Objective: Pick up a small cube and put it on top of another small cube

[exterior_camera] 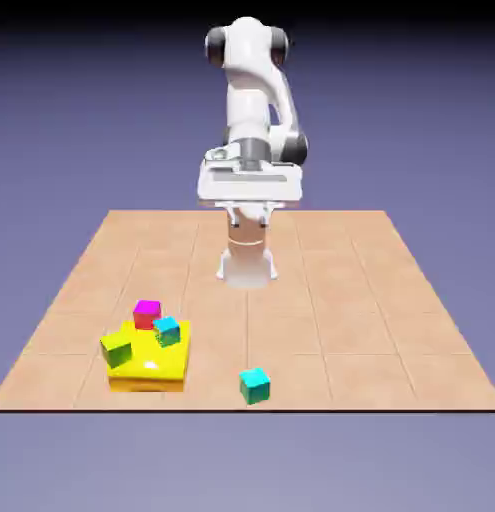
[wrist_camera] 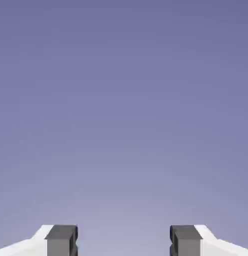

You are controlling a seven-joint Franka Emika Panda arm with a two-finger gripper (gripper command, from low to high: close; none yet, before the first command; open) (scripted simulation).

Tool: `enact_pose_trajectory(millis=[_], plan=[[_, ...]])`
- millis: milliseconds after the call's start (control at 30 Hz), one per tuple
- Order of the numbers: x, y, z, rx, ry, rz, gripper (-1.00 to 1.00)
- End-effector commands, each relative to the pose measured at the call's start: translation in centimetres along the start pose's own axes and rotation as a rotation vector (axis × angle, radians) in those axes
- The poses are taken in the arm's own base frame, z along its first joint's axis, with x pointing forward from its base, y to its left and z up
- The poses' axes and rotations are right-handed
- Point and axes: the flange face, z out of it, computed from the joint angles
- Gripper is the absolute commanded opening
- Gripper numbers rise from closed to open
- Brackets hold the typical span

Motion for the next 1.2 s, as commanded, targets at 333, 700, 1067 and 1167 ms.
enact_pose_trajectory(millis=[333,700,1067,1167], plan=[[-6.6,-1.8,12.5,-0.168,-0.339,-0.803,0.0],[-14.3,0.9,23.2,-0.383,-0.653,-1.698,0.0],[-16.8,6.3,30.7,-0.465,-0.738,-1.955,0.0],[-16.6,5.5,29.9,-0.467,-0.736,-1.955,-1.0]])
